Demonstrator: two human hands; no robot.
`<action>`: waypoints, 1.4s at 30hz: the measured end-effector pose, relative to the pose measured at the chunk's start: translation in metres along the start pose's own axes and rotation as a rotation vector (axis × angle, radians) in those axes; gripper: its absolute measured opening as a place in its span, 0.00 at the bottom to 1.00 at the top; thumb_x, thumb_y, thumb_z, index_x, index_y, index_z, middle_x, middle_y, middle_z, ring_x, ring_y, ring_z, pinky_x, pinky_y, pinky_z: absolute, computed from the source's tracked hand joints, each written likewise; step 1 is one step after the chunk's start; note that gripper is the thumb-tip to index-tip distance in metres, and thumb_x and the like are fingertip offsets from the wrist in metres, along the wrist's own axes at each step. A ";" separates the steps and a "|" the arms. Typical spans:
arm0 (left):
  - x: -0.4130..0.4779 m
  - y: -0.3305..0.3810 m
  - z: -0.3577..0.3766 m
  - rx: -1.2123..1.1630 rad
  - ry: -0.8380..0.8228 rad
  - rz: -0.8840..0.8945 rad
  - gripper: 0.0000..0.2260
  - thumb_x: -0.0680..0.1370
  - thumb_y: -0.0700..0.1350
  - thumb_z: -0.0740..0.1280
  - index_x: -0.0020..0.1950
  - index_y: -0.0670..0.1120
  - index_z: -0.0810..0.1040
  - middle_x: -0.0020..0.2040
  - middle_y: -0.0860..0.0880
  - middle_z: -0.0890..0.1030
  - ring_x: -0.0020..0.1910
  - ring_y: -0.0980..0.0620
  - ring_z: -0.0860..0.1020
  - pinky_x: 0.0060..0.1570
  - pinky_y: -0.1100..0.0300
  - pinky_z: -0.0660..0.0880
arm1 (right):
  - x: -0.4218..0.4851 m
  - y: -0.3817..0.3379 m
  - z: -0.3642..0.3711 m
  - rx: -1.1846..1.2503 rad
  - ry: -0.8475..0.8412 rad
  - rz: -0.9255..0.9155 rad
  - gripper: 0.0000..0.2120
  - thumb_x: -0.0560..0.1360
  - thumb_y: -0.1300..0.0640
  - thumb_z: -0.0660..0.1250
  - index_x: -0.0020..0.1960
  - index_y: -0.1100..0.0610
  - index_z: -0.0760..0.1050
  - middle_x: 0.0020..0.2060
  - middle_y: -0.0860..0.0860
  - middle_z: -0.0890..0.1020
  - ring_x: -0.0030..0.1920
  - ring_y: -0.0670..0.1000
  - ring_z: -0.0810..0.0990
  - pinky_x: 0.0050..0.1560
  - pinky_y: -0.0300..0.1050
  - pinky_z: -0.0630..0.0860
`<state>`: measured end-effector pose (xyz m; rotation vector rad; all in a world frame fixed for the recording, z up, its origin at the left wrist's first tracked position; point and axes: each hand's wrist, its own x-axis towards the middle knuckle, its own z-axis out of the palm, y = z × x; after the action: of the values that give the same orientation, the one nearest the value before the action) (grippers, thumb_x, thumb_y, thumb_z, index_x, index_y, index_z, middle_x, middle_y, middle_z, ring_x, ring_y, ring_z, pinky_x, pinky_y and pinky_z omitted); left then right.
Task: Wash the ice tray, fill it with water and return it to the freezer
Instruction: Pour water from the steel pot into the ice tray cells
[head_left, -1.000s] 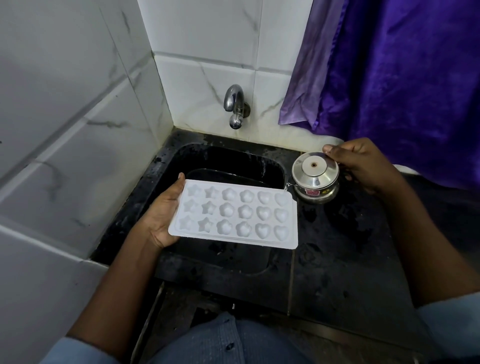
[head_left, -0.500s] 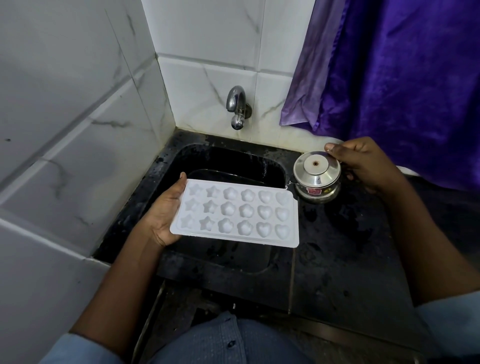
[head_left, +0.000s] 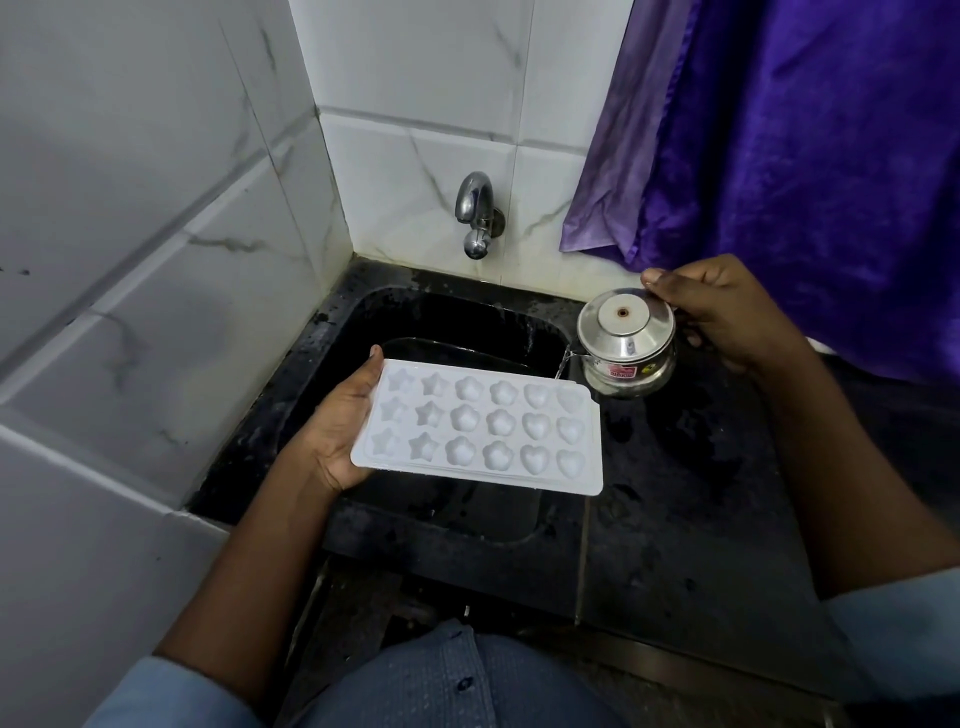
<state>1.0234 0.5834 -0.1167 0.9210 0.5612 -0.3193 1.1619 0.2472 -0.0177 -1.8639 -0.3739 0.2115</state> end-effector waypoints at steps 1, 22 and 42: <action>0.000 0.000 0.000 -0.003 -0.004 -0.001 0.30 0.83 0.67 0.59 0.67 0.44 0.82 0.66 0.38 0.84 0.58 0.38 0.86 0.59 0.41 0.79 | 0.001 -0.002 0.001 0.000 -0.001 -0.004 0.25 0.83 0.52 0.68 0.26 0.53 0.76 0.21 0.49 0.68 0.22 0.48 0.61 0.24 0.40 0.57; 0.000 0.000 -0.006 -0.031 -0.013 -0.003 0.30 0.83 0.66 0.59 0.69 0.44 0.81 0.66 0.38 0.83 0.58 0.38 0.86 0.60 0.40 0.78 | 0.004 -0.012 0.015 0.018 0.008 -0.009 0.25 0.83 0.53 0.68 0.27 0.54 0.76 0.20 0.49 0.67 0.20 0.47 0.60 0.23 0.37 0.56; 0.002 -0.004 0.004 -0.013 -0.053 -0.015 0.29 0.83 0.66 0.59 0.66 0.44 0.83 0.66 0.38 0.83 0.59 0.38 0.85 0.61 0.39 0.77 | 0.007 -0.028 0.029 0.024 -0.009 -0.027 0.24 0.83 0.53 0.67 0.28 0.49 0.82 0.20 0.49 0.67 0.22 0.50 0.60 0.25 0.43 0.53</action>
<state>1.0243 0.5776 -0.1184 0.8937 0.5216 -0.3524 1.1544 0.2828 -0.0005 -1.8343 -0.4005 0.2054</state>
